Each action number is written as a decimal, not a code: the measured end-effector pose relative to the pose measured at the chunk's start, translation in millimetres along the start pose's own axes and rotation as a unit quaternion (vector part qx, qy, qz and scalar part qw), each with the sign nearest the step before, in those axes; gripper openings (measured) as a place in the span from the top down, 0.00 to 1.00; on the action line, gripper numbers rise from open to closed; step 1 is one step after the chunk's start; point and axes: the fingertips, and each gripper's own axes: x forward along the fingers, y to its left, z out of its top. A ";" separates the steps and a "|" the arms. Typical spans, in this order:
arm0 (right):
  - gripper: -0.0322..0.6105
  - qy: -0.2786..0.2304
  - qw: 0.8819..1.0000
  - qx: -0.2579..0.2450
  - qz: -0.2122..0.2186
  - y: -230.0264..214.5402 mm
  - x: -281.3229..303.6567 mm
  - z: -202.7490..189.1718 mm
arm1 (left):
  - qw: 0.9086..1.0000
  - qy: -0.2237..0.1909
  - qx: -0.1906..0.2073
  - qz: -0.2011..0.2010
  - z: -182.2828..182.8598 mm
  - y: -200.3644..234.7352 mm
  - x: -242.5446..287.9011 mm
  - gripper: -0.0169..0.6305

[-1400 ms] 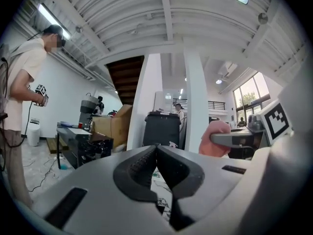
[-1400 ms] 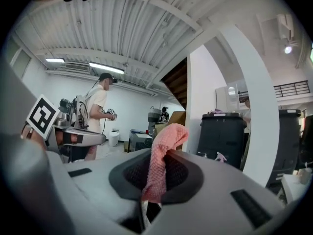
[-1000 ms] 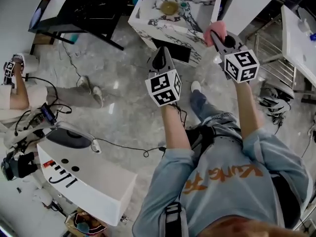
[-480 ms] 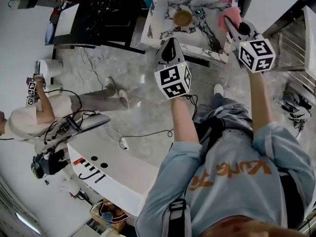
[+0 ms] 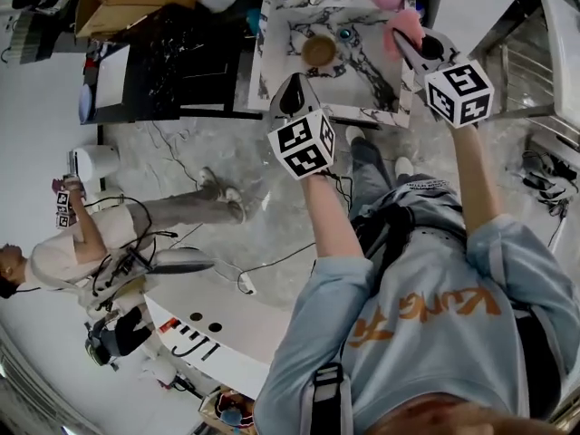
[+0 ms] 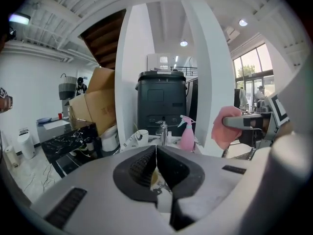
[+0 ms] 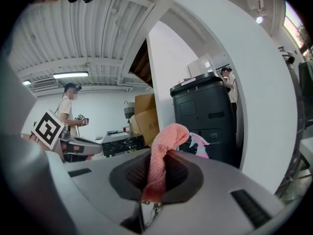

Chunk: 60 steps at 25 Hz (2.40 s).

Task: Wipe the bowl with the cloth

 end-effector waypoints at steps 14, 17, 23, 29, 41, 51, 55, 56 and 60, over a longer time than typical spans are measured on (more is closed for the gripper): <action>0.89 0.040 0.999 0.028 -0.017 -33.1 51.2 -33.8 | 0.996 0.082 0.035 -0.006 -20.4 12.6 86.3 0.94; 0.89 0.040 0.998 0.033 -0.026 -35.5 59.4 -37.5 | 0.995 0.093 0.037 -0.011 -25.3 18.2 98.0 0.94; 0.89 0.045 0.997 0.044 -0.040 -39.8 78.8 -43.5 | 0.992 0.116 0.038 -0.003 -35.9 38.1 124.7 0.94; 0.89 0.064 0.995 0.057 -0.059 -48.1 108.9 -56.9 | 0.987 0.151 0.039 -0.028 -54.8 53.8 165.2 0.94; 0.89 0.120 0.986 0.069 -0.094 -50.9 135.8 -95.9 | 0.966 0.241 0.020 -0.092 -113.7 72.1 230.7 0.90; 0.89 0.142 0.982 0.070 -0.101 -39.0 156.0 -109.4 | 0.941 0.313 0.064 -0.111 -160.1 71.2 267.4 0.74; 0.89 0.153 0.980 0.069 -0.104 -34.7 162.7 -116.8 | 0.929 0.339 0.082 -0.120 -180.9 70.6 280.8 0.73; 0.89 0.157 0.980 0.069 -0.104 -34.0 163.5 -118.6 | 0.927 0.344 0.085 -0.125 -185.4 69.4 282.9 0.73; 0.89 0.168 0.977 0.068 -0.109 -33.1 165.5 -124.1 | 0.921 0.359 0.086 -0.126 -200.6 71.7 291.7 0.73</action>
